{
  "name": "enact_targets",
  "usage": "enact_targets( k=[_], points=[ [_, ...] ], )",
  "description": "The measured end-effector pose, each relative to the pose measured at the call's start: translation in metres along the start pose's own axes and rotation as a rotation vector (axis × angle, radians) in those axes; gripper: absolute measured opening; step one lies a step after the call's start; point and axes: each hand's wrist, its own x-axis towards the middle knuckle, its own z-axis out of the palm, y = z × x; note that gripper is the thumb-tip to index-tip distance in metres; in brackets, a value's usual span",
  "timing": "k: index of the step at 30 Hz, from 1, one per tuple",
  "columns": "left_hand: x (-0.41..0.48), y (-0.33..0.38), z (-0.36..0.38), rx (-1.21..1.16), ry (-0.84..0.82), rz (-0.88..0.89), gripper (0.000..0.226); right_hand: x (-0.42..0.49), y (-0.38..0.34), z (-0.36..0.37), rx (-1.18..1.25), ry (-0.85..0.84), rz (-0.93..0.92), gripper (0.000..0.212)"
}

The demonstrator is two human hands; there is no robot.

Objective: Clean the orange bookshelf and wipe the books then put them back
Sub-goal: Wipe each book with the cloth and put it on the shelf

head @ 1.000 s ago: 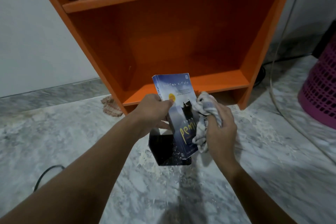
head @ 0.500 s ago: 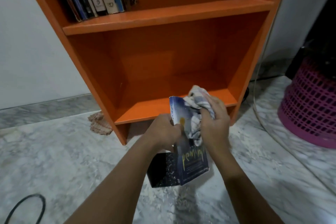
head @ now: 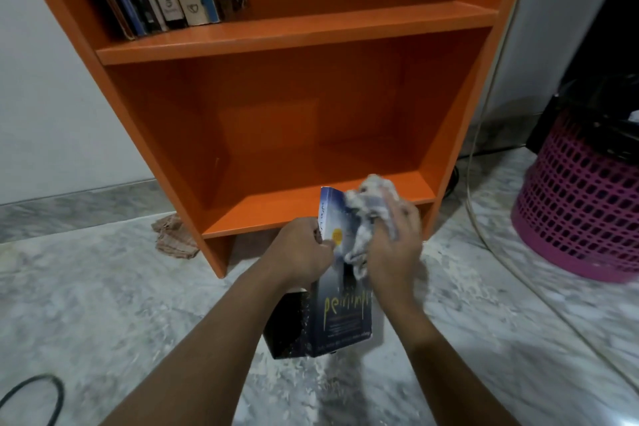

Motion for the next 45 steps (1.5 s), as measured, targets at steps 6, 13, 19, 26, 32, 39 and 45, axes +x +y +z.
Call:
enact_targets(
  k=[6,13,19,26,32,39,45],
  points=[
    [0.001,0.005,-0.005,-0.119,0.033,0.018,0.02,-0.011,0.049,-0.013,-0.104,-0.024,0.359,0.054],
    [-0.005,0.002,-0.009,-0.057,0.209,0.112,0.023,-0.022,0.027,-0.036,0.124,0.233,0.5,0.024],
    [-0.015,0.022,-0.015,-0.052,0.451,0.295,0.028,-0.01,-0.027,-0.015,0.126,0.024,0.311,0.033],
    [-0.039,0.09,-0.061,-0.216,0.754,0.514,0.019,0.057,-0.123,-0.012,0.151,-0.13,0.023,0.043],
    [-0.052,0.18,-0.147,-0.189,1.103,0.775,0.022,0.127,-0.222,0.002,0.182,-0.225,-0.191,0.033],
    [0.012,0.218,-0.219,-0.153,1.413,0.73,0.014,0.196,-0.276,0.02,0.137,-0.269,-0.109,0.037],
    [0.086,0.217,-0.241,-0.013,1.561,0.512,0.016,0.242,-0.276,0.05,0.03,-0.355,-0.129,0.032]
  ],
)
